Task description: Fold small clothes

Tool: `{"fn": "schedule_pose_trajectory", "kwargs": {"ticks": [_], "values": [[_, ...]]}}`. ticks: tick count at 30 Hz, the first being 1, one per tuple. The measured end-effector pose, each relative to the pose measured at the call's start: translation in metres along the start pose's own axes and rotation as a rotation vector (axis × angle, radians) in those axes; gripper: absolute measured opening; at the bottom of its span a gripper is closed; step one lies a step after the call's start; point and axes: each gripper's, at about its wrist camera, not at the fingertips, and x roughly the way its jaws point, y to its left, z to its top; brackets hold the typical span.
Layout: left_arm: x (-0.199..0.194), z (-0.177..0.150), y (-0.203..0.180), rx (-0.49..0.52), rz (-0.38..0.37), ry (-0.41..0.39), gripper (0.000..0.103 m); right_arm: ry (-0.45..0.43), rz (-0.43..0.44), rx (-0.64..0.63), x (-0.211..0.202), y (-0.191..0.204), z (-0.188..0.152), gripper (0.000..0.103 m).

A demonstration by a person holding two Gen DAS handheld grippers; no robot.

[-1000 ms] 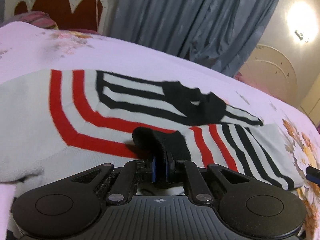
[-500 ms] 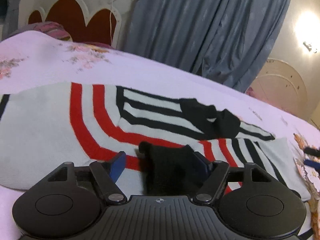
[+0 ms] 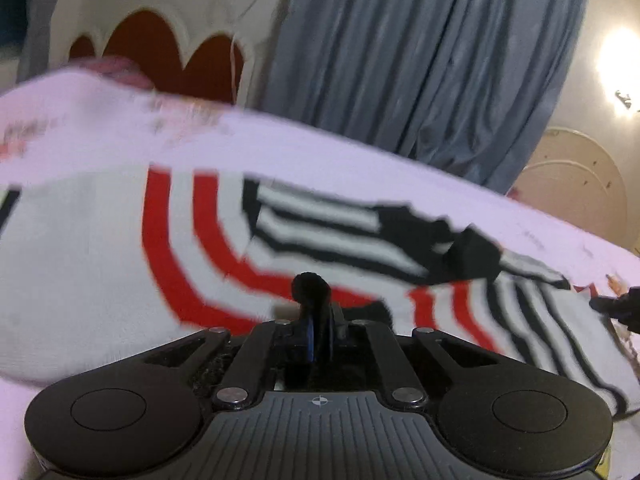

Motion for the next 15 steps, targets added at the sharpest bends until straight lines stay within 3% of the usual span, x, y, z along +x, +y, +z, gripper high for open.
{"fn": "schedule_pose_trajectory", "kwargs": {"ticks": [5, 6, 8, 9, 11, 13, 15], "values": [[0.003, 0.004, -0.003, 0.015, 0.001, 0.017, 0.006, 0.022, -0.045, -0.025, 0.004, 0.004, -0.007, 0.008], [0.001, 0.006, -0.002, 0.007, -0.006, 0.018, 0.01, 0.018, -0.067, -0.047, 0.001, 0.009, -0.009, 0.011], [-0.016, 0.009, -0.006, 0.021, 0.056, -0.054, 0.026, -0.017, -0.126, -0.082, -0.011, 0.018, -0.009, 0.031], [-0.026, 0.012, -0.01, 0.031, 0.068, -0.098, 0.028, -0.045, -0.144, -0.101, -0.016, 0.02, -0.008, 0.045], [-0.034, 0.018, -0.029, 0.05, -0.031, -0.115, 0.028, -0.07, -0.112, -0.157, -0.025, 0.032, -0.01, 0.044], [-0.027, 0.023, -0.065, 0.117, -0.127, -0.081, 0.029, -0.026, -0.044, -0.213, -0.022, 0.051, -0.016, 0.029], [-0.007, 0.026, -0.107, 0.163, -0.217, -0.01, 0.029, 0.017, 0.003, -0.264, -0.013, 0.072, -0.022, 0.023]]}}
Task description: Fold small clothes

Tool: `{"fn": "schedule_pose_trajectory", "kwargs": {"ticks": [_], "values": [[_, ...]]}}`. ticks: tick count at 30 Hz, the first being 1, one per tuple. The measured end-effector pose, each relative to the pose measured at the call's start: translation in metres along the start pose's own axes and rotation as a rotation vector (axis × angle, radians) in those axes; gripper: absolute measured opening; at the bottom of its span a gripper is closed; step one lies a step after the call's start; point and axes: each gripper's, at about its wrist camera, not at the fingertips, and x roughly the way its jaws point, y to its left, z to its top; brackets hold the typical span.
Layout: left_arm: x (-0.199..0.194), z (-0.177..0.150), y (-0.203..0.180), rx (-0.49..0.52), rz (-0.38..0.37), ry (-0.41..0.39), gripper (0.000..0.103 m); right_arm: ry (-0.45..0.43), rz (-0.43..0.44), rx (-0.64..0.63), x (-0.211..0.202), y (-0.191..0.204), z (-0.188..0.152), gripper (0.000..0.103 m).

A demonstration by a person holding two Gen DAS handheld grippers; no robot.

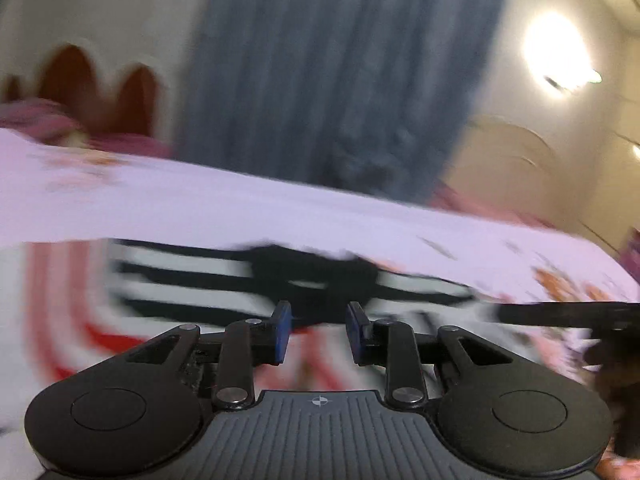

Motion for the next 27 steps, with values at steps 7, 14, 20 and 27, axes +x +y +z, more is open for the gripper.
{"fn": "schedule_pose_trajectory", "kwargs": {"ticks": [7, 14, 20, 27], "values": [[0.064, -0.007, -0.034, 0.074, 0.022, 0.136, 0.031, 0.085, 0.036, -0.051, 0.026, 0.014, 0.009, 0.023], [0.047, -0.011, 0.0, 0.075, 0.082, 0.135, 0.031, 0.092, -0.137, 0.004, 0.013, -0.037, 0.013, 0.014], [0.013, -0.011, -0.01, 0.107, 0.079, 0.109, 0.031, 0.082, -0.12, -0.02, -0.028, -0.015, 0.005, 0.012], [-0.021, -0.048, 0.022, 0.127, 0.112, 0.148, 0.031, 0.169, -0.136, -0.051, -0.071, 0.01, -0.062, 0.007]]}}
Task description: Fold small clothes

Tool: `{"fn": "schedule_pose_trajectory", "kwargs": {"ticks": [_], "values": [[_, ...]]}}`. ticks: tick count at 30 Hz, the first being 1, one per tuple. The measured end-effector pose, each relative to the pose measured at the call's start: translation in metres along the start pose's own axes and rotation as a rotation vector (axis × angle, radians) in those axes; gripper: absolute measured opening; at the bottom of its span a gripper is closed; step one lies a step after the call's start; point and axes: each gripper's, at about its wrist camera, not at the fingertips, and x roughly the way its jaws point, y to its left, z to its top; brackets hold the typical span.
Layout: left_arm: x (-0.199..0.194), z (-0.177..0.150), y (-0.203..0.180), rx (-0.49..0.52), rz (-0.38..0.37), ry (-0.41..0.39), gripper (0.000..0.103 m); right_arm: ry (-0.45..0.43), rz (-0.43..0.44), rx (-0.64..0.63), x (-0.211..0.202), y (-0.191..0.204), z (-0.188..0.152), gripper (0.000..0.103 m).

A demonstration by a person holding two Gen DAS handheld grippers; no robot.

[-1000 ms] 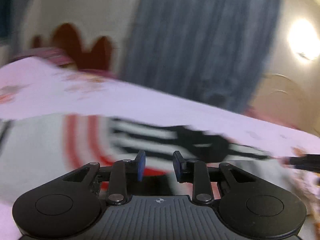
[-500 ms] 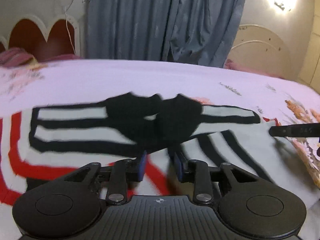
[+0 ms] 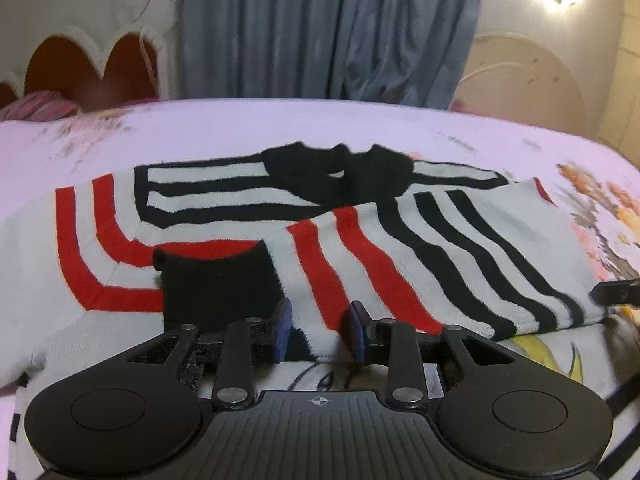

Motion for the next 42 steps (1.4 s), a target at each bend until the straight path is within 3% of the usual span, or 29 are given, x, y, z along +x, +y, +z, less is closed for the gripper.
{"fn": "schedule_pose_trajectory", "kwargs": {"ticks": [4, 11, 13, 16, 18, 27, 36, 42], "values": [[0.004, 0.0, -0.005, 0.08, 0.012, -0.011, 0.033, -0.046, -0.088, -0.067, 0.004, 0.019, -0.003, 0.006], [-0.006, 0.002, 0.008, 0.036, -0.024, -0.008, 0.034, -0.051, -0.127, -0.037, -0.001, 0.025, -0.004, 0.008], [-0.01, 0.002, 0.01, 0.05, -0.017, -0.022, 0.034, -0.065, -0.124, -0.019, -0.008, 0.029, -0.003, 0.021], [-0.008, 0.0, 0.011, 0.064, -0.02, -0.012, 0.035, -0.096, -0.098, -0.06, -0.012, 0.046, -0.004, 0.015], [-0.004, -0.001, 0.015, 0.043, -0.03, 0.0, 0.036, -0.042, -0.122, -0.053, 0.0, 0.05, -0.009, 0.013], [0.0, 0.0, 0.018, 0.003, -0.037, 0.013, 0.037, -0.055, -0.169, -0.006, 0.008, 0.052, -0.009, 0.013], [0.001, 0.006, 0.004, -0.001, 0.048, 0.062, 0.039, -0.03, -0.15, -0.033, 0.007, 0.051, -0.006, 0.014], [-0.001, 0.006, 0.001, 0.011, 0.054, 0.066, 0.043, -0.004, -0.167, -0.037, 0.008, 0.054, -0.002, 0.015]]}}
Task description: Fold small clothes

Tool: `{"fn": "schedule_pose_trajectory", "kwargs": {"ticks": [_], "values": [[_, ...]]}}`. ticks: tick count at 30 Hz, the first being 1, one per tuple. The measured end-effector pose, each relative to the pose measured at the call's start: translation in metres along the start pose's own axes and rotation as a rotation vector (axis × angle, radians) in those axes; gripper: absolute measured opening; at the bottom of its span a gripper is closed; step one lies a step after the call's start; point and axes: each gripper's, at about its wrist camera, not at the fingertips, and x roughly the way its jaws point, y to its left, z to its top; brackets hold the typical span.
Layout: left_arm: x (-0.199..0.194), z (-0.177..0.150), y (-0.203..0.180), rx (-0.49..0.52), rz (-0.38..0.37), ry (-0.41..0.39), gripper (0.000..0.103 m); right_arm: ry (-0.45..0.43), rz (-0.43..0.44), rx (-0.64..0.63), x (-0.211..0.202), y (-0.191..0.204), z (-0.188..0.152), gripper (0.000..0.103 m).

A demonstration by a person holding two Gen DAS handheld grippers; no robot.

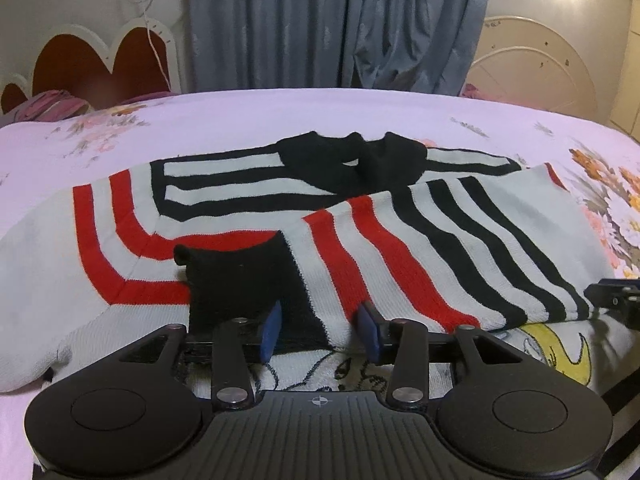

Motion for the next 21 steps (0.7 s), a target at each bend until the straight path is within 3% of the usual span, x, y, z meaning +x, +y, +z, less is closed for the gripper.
{"fn": "schedule_pose_trajectory", "kwargs": {"ticks": [4, 6, 8, 9, 10, 11, 14, 17, 18, 20, 21], "values": [[0.0, -0.002, 0.008, 0.006, -0.043, -0.013, 0.046, 0.008, -0.037, -0.026, 0.002, 0.008, 0.001, 0.016], [-0.002, -0.003, 0.013, 0.009, -0.077, -0.024, 0.053, 0.018, -0.064, -0.039, 0.002, 0.014, 0.002, 0.017], [-0.011, -0.005, 0.021, 0.016, -0.072, -0.029, 0.094, 0.031, -0.115, -0.037, -0.002, 0.019, 0.006, 0.026], [-0.018, -0.007, 0.027, 0.021, -0.055, -0.045, 0.098, 0.019, -0.124, -0.015, -0.008, 0.021, 0.008, 0.039], [-0.03, -0.012, 0.038, 0.021, -0.036, -0.077, 0.098, -0.007, -0.105, 0.022, -0.016, 0.021, 0.008, 0.053], [-0.038, -0.015, 0.05, 0.012, -0.035, -0.086, 0.098, -0.028, -0.09, 0.052, -0.024, 0.023, 0.007, 0.054], [-0.072, -0.038, 0.115, -0.105, -0.014, -0.126, 0.098, -0.074, -0.082, 0.091, -0.042, 0.04, -0.002, 0.049], [-0.103, -0.072, 0.196, -0.272, 0.075, -0.14, 0.097, -0.102, -0.049, 0.119, -0.051, 0.06, -0.012, 0.041], [-0.112, -0.084, 0.221, -0.339, 0.104, -0.142, 0.095, -0.114, -0.045, 0.129, -0.052, 0.068, -0.015, 0.038], [-0.127, -0.111, 0.277, -0.505, 0.169, -0.139, 0.077, -0.126, -0.034, 0.15, -0.052, 0.08, -0.017, 0.03], [-0.133, -0.125, 0.304, -0.591, 0.197, -0.142, 0.075, -0.12, -0.025, 0.166, -0.051, 0.085, -0.017, 0.027]]}}
